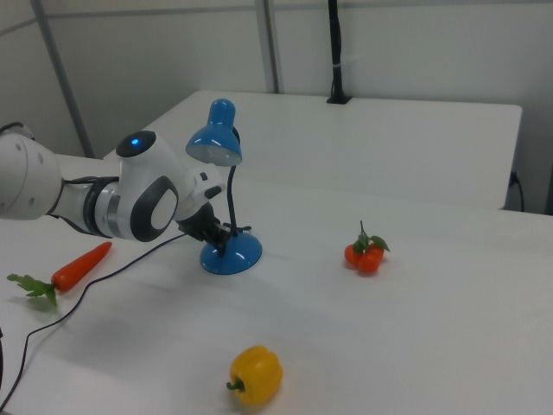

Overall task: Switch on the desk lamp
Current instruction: 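Press down on the lamp base switch with the gripper fingertips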

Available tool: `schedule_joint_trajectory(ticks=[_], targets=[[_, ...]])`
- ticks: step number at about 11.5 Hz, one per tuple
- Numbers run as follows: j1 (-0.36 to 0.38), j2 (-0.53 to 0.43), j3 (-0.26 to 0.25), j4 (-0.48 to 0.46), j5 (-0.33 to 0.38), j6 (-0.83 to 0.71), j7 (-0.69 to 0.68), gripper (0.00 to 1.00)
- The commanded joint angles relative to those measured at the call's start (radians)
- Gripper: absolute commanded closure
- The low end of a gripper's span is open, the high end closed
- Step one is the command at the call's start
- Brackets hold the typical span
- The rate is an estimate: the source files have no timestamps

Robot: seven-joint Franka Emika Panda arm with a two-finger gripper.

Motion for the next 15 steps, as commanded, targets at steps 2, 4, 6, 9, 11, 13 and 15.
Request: schedule_joint_trajectory(ticks=[2,4,6,9,11,13,15], targets=[[0.008,0.024,-0.008,0.020,-0.008,0.028,-0.009,1.00],[0.008,0.027,-0.008,0.022,-0.008,0.033,-0.009,1.00],[0.010,0.035,-0.008,0.022,-0.008,0.045,-0.009,1.00],[0.010,0.044,-0.008,0.023,-0.008,0.065,-0.009,1.00],[0.010,0.047,-0.007,0.023,-0.008,0.068,-0.009,1.00],[0.010,0.046,-0.007,0.023,-0.008,0.068,-0.009,1.00],[0.010,0.040,-0.007,0.022,-0.008,0.062,-0.014,1.00]])
